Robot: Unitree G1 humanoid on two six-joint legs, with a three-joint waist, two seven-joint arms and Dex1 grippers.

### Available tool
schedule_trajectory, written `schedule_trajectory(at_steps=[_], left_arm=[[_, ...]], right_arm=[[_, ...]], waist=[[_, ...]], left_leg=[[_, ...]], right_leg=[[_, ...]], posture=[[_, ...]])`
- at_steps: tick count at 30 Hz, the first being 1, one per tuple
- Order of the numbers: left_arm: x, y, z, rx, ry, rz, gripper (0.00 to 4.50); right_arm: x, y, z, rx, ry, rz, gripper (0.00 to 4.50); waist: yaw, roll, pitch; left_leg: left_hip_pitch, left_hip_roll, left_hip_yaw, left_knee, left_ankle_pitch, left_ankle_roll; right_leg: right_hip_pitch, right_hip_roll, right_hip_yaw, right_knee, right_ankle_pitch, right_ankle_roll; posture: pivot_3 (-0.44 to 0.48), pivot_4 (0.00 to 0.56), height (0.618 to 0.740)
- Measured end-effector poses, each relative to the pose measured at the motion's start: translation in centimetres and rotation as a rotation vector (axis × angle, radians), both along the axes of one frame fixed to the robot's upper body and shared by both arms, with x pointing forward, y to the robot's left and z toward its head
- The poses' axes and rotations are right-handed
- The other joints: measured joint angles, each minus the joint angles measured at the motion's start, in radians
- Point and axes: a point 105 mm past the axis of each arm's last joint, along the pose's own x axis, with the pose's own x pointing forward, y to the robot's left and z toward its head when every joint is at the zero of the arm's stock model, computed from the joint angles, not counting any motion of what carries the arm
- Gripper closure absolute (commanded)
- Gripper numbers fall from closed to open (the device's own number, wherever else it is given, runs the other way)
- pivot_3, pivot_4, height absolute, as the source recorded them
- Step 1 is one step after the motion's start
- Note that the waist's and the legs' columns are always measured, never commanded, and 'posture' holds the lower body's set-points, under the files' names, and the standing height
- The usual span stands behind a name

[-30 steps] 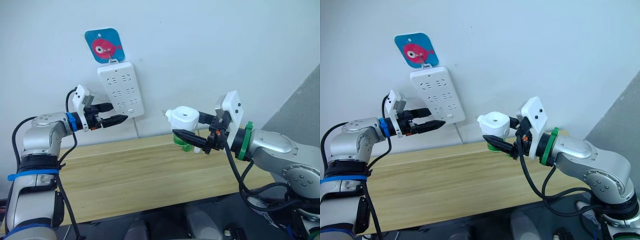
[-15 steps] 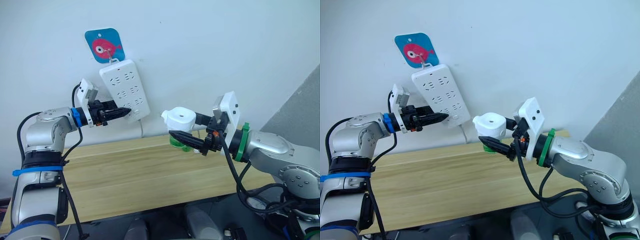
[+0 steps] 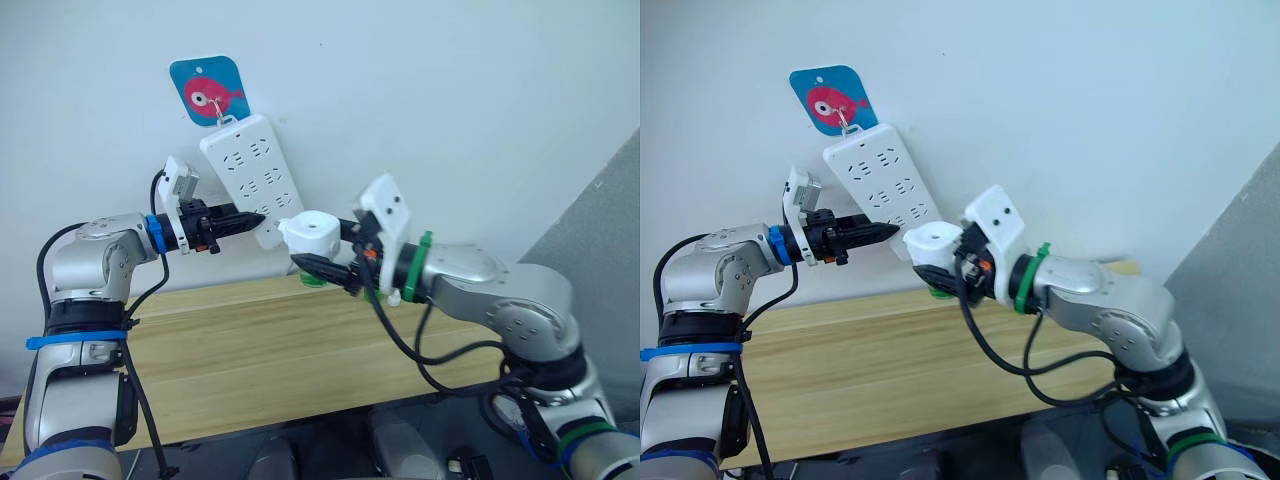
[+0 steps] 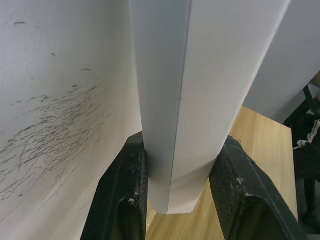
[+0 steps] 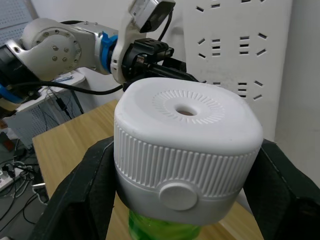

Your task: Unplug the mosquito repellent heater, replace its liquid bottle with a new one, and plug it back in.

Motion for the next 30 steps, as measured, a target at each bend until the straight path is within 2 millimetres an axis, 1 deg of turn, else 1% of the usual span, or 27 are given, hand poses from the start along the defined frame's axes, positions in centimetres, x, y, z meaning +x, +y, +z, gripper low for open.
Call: schedule_trajectory(at_steps=[2, 6, 11, 15, 22, 30], left_arm=[[-0.1, -0.1, 0.0, -0.001, 0.001, 0.0, 3.2], [-0.2, -0.2, 0.0, 0.0, -0.006, 0.005, 3.2], [-0.2, -0.1, 0.0, -0.001, -0.008, 0.01, 3.2], [-0.3, 0.0, 0.0, -0.002, -0.012, 0.014, 3.2], [-0.3, 0.1, 0.0, 0.0, -0.016, 0.018, 3.2], [-0.3, 0.0, 0.0, -0.001, -0.017, 0.02, 3.2]], right_arm=[[1.0, 0.5, -0.3, -0.008, 0.023, -0.045, 1.36], [2.6, 0.7, -0.7, -0.03, 0.039, -0.124, 1.36], [3.9, 0.6, -0.8, -0.045, 0.033, -0.191, 1.36], [3.9, 1.0, -0.6, -0.024, 0.042, -0.191, 1.36], [3.3, 2.1, -0.5, -0.014, 0.065, -0.157, 1.36], [3.7, 2.1, -0.3, -0.014, 0.04, -0.202, 1.36]], waist=[[0.001, 0.0, 0.0], [0.0, 0.0, 0.0], [-0.001, 0.0, 0.0], [-0.004, 0.0, 0.0], [-0.005, 0.0, 0.0], [-0.005, 0.0, 0.0]], left_leg=[[0.0, 0.0, -0.001, 0.0, 0.0, 0.0], [0.0, -0.001, 0.0, 0.0, 0.0, 0.0], [0.0, -0.001, 0.0, -0.001, 0.0, 0.0], [0.0, -0.001, 0.0, -0.001, 0.0, 0.0], [0.0, -0.001, 0.0, -0.001, 0.0, 0.0], [0.0, -0.001, 0.0, -0.001, 0.0, 0.0]], right_leg=[[0.0, 0.0, -0.001, 0.0, 0.0, 0.0], [0.0, -0.001, -0.001, 0.0, 0.0, -0.001], [0.0, -0.002, -0.001, 0.0, 0.0, -0.001], [0.0, -0.002, -0.001, 0.0, 0.001, -0.001], [0.0, -0.002, -0.001, 0.0, 0.001, -0.001], [0.0, -0.002, -0.001, 0.0, 0.001, -0.001]], posture=[[-0.216, 0.115, 0.736], [-0.209, 0.113, 0.736], [-0.203, 0.113, 0.736], [-0.197, 0.113, 0.736], [-0.197, 0.113, 0.736], [-0.199, 0.112, 0.736]])
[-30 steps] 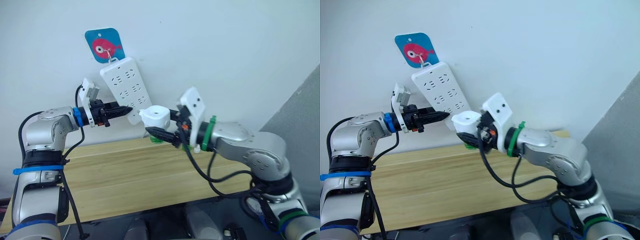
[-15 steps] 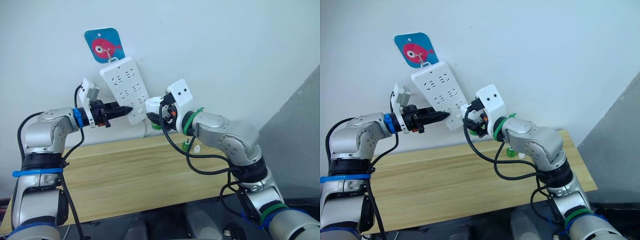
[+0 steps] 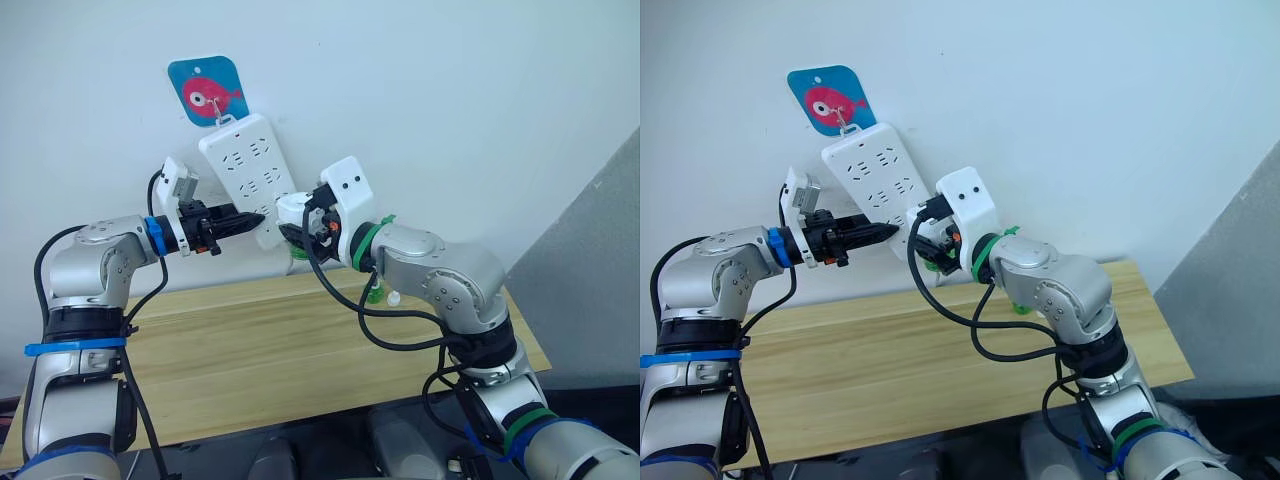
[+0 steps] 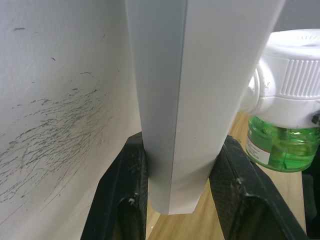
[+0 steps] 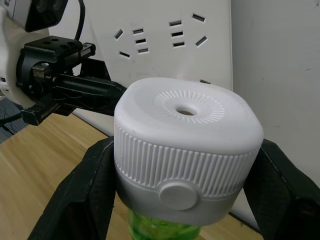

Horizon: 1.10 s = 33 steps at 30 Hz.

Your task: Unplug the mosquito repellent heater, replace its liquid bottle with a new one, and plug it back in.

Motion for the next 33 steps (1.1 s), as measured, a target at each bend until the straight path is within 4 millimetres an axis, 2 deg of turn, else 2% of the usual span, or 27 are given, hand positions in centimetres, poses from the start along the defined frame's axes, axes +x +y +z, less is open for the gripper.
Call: schedule_trajectory(at_steps=[12, 33], left_arm=[[-0.1, 0.0, 0.0, 0.006, -0.008, 0.007, 3.2], [-0.2, 0.9, -0.3, 0.019, 0.024, 0.057, 3.2]], right_arm=[[0.3, 0.3, 0.0, 0.007, 0.003, -0.013, 1.36], [2.0, 2.3, -0.7, 0.005, 0.039, 0.021, 1.36]], waist=[[-0.001, 0.0, 0.0], [-0.024, -0.004, -0.003]], left_leg=[[0.0, 0.0, 0.0, 0.0, 0.0, 0.0], [0.003, 0.0, 0.0, 0.0, 0.001, -0.001]], right_leg=[[0.0, 0.0, 0.0, 0.0, 0.0, 0.0], [0.0, 0.0, 0.0, 0.005, 0.0, 0.0]], posture=[[-0.198, 0.109, 0.736], [-0.205, 0.098, 0.736]])
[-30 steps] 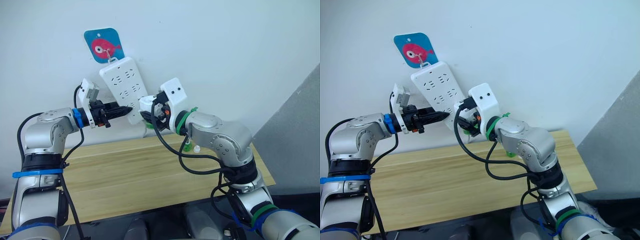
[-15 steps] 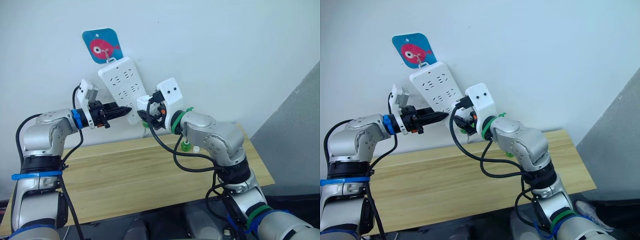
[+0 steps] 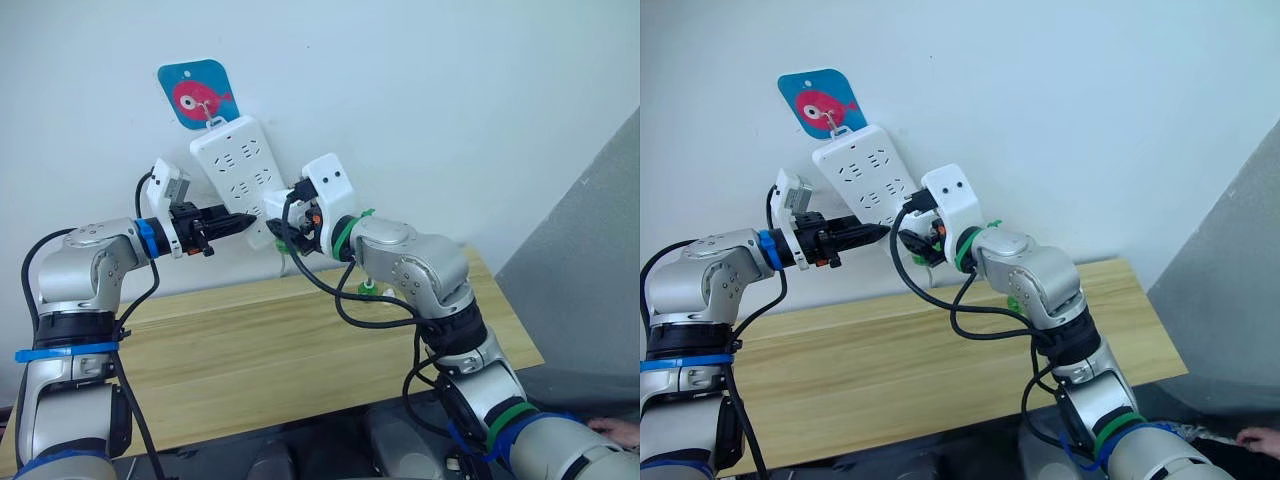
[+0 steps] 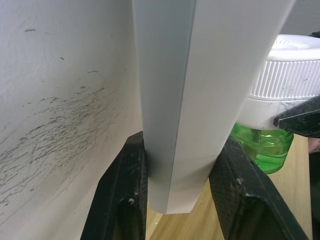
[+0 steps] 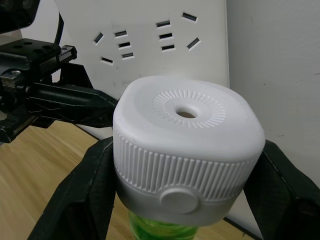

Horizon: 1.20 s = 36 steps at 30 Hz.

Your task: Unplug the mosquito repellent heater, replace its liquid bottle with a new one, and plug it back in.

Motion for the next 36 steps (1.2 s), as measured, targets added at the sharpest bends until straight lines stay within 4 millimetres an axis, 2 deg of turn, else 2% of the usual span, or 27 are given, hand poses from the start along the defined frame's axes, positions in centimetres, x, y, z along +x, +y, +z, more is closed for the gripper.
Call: schedule_trajectory(at_steps=[8, 10, 12, 17, 20, 25, 27, 29, 35, 36], left_arm=[[0.0, 0.2, -0.2, -0.006, 0.002, 0.015, 3.2], [0.0, 0.3, -0.1, -0.002, -0.005, 0.017, 3.2], [-0.1, -0.6, -0.2, -0.035, -0.007, -0.019, 3.2], [-0.1, -1.0, 0.2, -0.038, -0.03, -0.048, 3.2], [0.0, -1.1, 0.2, -0.027, -0.039, -0.051, 3.2], [0.3, -0.6, 0.0, 0.003, -0.069, -0.032, 3.2], [0.5, -0.3, -0.1, 0.032, -0.092, -0.021, 2.49], [0.7, 0.0, -0.4, 0.083, -0.107, -0.017, 2.01], [0.8, 1.3, -1.2, 0.163, -0.143, 0.015, 0.05], [0.6, 1.6, -1.5, 0.176, -0.142, 0.025, 0.01]], right_arm=[[0.2, 0.5, -0.1, -0.004, -0.001, 0.004, 1.38], [0.2, 0.5, 0.0, -0.003, -0.004, 0.004, 0.65], [0.2, 0.4, 0.5, 0.016, -0.018, -0.005, 0.06], [-0.7, 0.2, 1.8, 0.024, -0.072, 0.014, 0.02], [-1.3, -0.7, 1.7, 0.008, -0.079, 0.01, 0.02], [-2.6, -2.5, 1.2, -0.023, -0.079, 0.031, 0.02], [-3.3, -3.2, 1.5, -0.025, -0.094, 0.052, 0.0], [-3.9, -3.7, 1.7, -0.026, -0.103, 0.078, 0.0], [-4.5, -5.6, 1.2, -0.062, -0.118, 0.108, 0.0], [-4.5, -5.7, 1.3, -0.066, -0.13, 0.115, 0.0]], waist=[[-0.007, 0.0, 0.0], [-0.008, 0.0, 0.0], [0.001, -0.001, 0.0], [0.006, -0.002, -0.001], [0.006, -0.002, -0.001], [0.005, -0.002, -0.002], [0.005, -0.002, -0.002], [0.004, -0.002, -0.002], [0.004, -0.002, -0.002], [0.004, -0.002, -0.002]], left_leg=[[0.002, 0.0, 0.0, 0.0, 0.0, 0.0], [0.002, 0.0, 0.0, 0.0, 0.0, 0.0], [0.001, 0.0, -0.001, 0.0, 0.0, 0.0], [-0.005, -0.002, -0.002, -0.001, 0.0, -0.001], [-0.005, -0.003, -0.002, -0.002, 0.0, 0.0], [-0.004, -0.006, -0.001, -0.001, 0.0, 0.0], [-0.004, -0.007, -0.002, -0.001, 0.0, 0.0], [-0.004, -0.007, -0.002, -0.001, 0.0, 0.0], [-0.004, -0.007, -0.001, -0.001, 0.0, 0.0], [-0.004, -0.007, -0.001, -0.001, 0.0, 0.0]], right_leg=[[0.0, 0.001, 0.0, 0.004, 0.0, 0.001], [0.0, 0.001, 0.0, 0.004, 0.0, 0.0], [0.0, 0.0, 0.0, 0.003, 0.0, 0.0], [-0.001, -0.005, -0.003, -0.006, -0.001, 0.001], [0.0, -0.012, -0.002, -0.006, -0.002, 0.004], [0.0, -0.012, -0.002, -0.005, -0.003, 0.005], [0.0, -0.011, -0.003, -0.004, -0.003, 0.005], [0.0, -0.011, -0.002, -0.004, -0.003, 0.005], [0.0, -0.011, -0.002, -0.005, -0.003, 0.005], [0.0, -0.011, -0.002, -0.005, -0.003, 0.005]], posture=[[-0.203, 0.101, 0.736], [-0.203, 0.101, 0.736], [-0.203, 0.101, 0.736], [-0.208, 0.103, 0.736], [-0.208, 0.103, 0.736], [-0.208, 0.103, 0.736], [-0.207, 0.107, 0.736], [-0.206, 0.107, 0.736], [-0.186, 0.107, 0.736], [-0.186, 0.107, 0.736]])
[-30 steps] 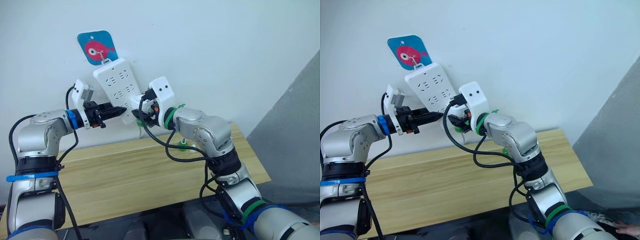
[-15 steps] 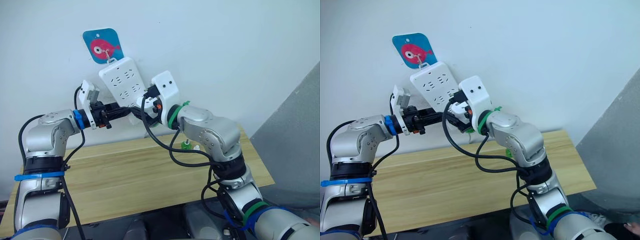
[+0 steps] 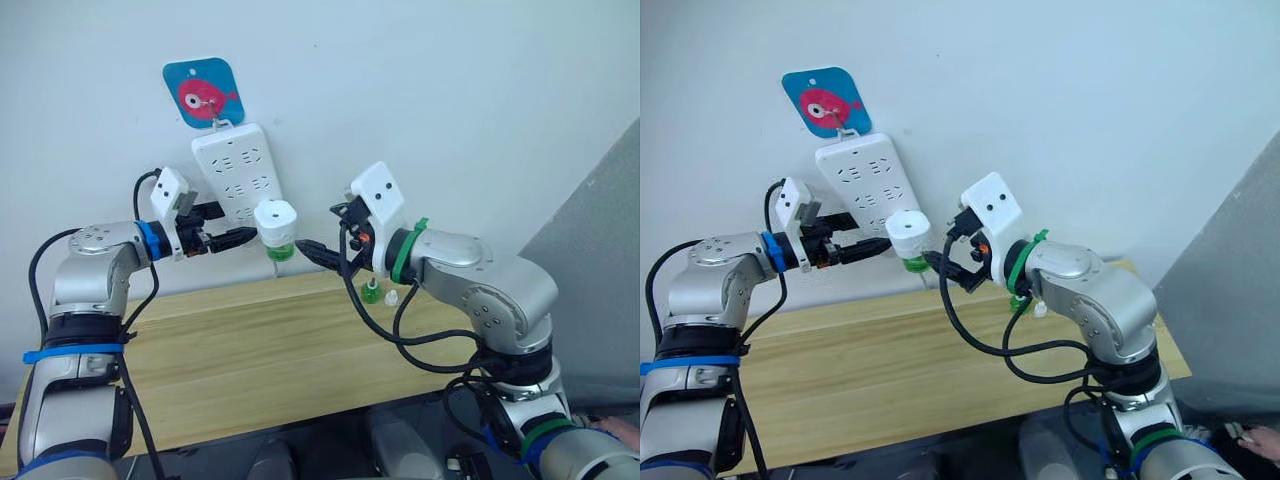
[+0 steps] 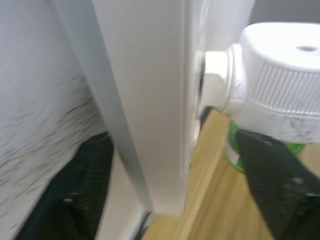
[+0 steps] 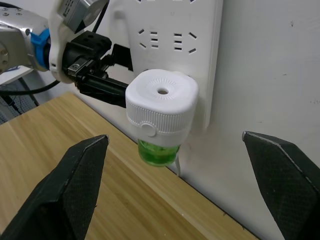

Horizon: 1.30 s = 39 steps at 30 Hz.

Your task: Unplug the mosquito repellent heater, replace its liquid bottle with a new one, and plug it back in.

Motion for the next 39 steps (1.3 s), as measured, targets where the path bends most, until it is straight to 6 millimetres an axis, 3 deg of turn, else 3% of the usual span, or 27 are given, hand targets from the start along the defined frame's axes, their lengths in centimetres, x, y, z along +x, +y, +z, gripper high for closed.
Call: schedule_trajectory(at_steps=[6, 10, 11, 13, 18, 24, 39], left_arm=[[-1.7, 3.3, -0.9, 0.043, 0.02, 0.076, 0.01], [-4.1, 5.4, -0.5, 0.129, -0.021, 0.091, 0.01], [-4.9, 5.9, -0.8, 0.148, -0.014, 0.082, 0.0], [-6.6, 6.4, -1.2, 0.183, 0.006, 0.059, 0.0], [-9.5, 5.5, -0.6, 0.17, 0.037, -0.02, 0.0], [-12.1, 2.0, 0.5, 0.114, 0.077, -0.135, 0.0], [-13.6, 0.9, 0.8, 0.076, 0.097, -0.178, 0.0]], right_arm=[[-0.5, -0.9, 0.8, -0.001, -0.114, 0.069, 0.0], [-1.7, -0.5, 1.2, 0.006, -0.196, 0.189, 0.0], [-2.0, -0.4, 1.1, 0.01, -0.203, 0.217, 0.18], [-2.4, -0.2, 0.7, 0.004, -0.209, 0.275, 0.62], [-2.5, 0.7, -0.1, 0.005, -0.189, 0.347, 2.48], [-1.5, 3.1, -1.7, -0.043, -0.184, 0.356, 4.48], [1.3, 5.7, -3.7, -0.048, -0.198, 0.168, 4.48]], waist=[[0.0, 0.0, 0.0], [0.004, 0.0, 0.0], [0.007, -0.001, 0.0], [0.017, -0.001, 0.0], [0.059, -0.004, -0.002], [0.098, -0.007, -0.004], [0.139, -0.014, -0.012]], left_leg=[[0.0, 0.001, 0.0, 0.0, 0.0, 0.0], [0.001, 0.003, 0.001, -0.001, 0.0, 0.0], [0.001, 0.004, 0.001, -0.001, 0.0, 0.0], [0.001, 0.004, 0.001, -0.001, 0.0, 0.0], [0.002, 0.004, 0.001, 0.0, 0.0, 0.0], [0.003, 0.005, 0.002, 0.0, 0.0, 0.0], [0.004, 0.006, 0.003, 0.0, 0.0, -0.001]], right_leg=[[0.0, 0.0, 0.0, 0.0, 0.0, 0.0], [0.0, 0.0, 0.0, 0.0, 0.0, 0.0], [0.0, 0.0, 0.0, 0.0, 0.0, 0.0], [0.0, 0.0, 0.0, 0.0, 0.0, 0.0], [0.001, 0.004, 0.0, 0.0, 0.0, -0.001], [0.001, 0.005, 0.0, 0.0, 0.001, -0.001], [0.001, 0.006, 0.0, 0.0, 0.002, -0.004]], posture=[[-0.127, 0.101, 0.736], [-0.083, 0.093, 0.736], [-0.069, 0.09, 0.736], [-0.048, 0.085, 0.736], [-0.001, 0.075, 0.736], [0.039, 0.066, 0.736], [0.042, 0.056, 0.736]])
